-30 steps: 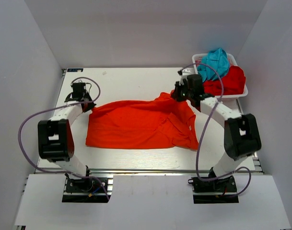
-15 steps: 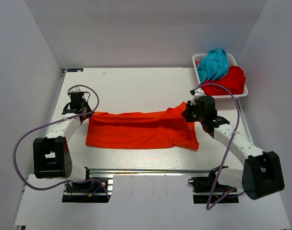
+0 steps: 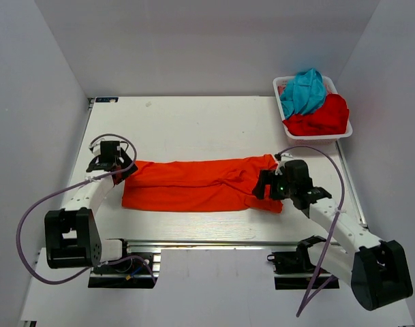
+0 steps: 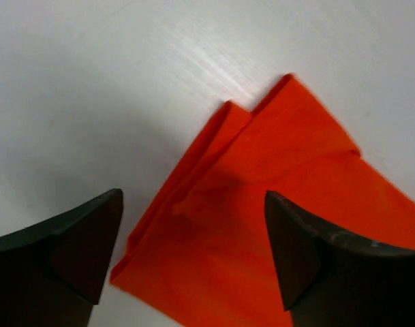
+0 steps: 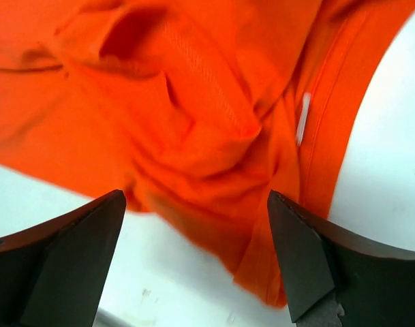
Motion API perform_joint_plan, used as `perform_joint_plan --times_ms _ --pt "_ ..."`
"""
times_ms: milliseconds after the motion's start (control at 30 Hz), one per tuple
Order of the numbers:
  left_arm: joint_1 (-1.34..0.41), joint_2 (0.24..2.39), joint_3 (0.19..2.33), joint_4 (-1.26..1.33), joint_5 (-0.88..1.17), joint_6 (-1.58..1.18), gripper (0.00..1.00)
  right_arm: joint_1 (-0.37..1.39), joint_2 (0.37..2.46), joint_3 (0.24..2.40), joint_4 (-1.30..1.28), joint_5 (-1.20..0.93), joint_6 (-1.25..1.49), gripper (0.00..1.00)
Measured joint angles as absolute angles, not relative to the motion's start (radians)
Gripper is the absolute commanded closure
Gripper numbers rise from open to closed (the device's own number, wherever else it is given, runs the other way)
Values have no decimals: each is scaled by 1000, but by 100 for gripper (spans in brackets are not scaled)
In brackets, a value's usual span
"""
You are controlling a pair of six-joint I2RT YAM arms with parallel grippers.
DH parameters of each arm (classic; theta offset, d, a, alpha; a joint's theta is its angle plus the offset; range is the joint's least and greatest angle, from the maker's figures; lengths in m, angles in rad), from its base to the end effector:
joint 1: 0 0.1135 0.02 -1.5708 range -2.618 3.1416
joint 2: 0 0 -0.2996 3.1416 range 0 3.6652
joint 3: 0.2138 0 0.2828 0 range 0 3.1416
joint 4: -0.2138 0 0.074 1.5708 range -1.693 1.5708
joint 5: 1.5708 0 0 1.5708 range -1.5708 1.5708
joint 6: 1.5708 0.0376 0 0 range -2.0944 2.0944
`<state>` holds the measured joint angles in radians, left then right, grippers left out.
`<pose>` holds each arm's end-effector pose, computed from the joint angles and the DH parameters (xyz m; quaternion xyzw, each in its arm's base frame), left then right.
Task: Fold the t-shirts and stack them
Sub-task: Fold the other side of the tshirt into a rectangle
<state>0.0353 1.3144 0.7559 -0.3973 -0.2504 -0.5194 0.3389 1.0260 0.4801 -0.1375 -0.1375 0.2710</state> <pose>0.2734 0.0190 0.2175 -0.2953 0.8991 0.0436 0.3201 0.2042 0.0774 0.2073 -0.0601 0.8995 0.1878 0.3899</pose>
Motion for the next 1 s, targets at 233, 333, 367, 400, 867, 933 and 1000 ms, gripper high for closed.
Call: perform_joint_plan --times_ms 233,333,367,400,867,933,1000 --pt "35 1254 782 -616 -371 -693 1 339 898 498 -237 -163 321 10" --pt "30 1256 822 -611 -348 -693 1 341 953 570 -211 -196 303 10" --pt "29 1259 834 -590 -323 -683 1 343 987 596 -194 -211 300 10" --pt "28 1264 841 -567 -299 -672 1 346 1030 622 -172 -226 297 10" --pt "-33 1501 877 -365 19 -563 1 446 1464 829 -120 -284 305 37" --pt "-43 1518 878 -359 31 -558 1 454 1491 831 -119 -286 313 41" --pt "-48 1531 878 -358 39 -553 1 461 1518 831 -117 -288 320 49"
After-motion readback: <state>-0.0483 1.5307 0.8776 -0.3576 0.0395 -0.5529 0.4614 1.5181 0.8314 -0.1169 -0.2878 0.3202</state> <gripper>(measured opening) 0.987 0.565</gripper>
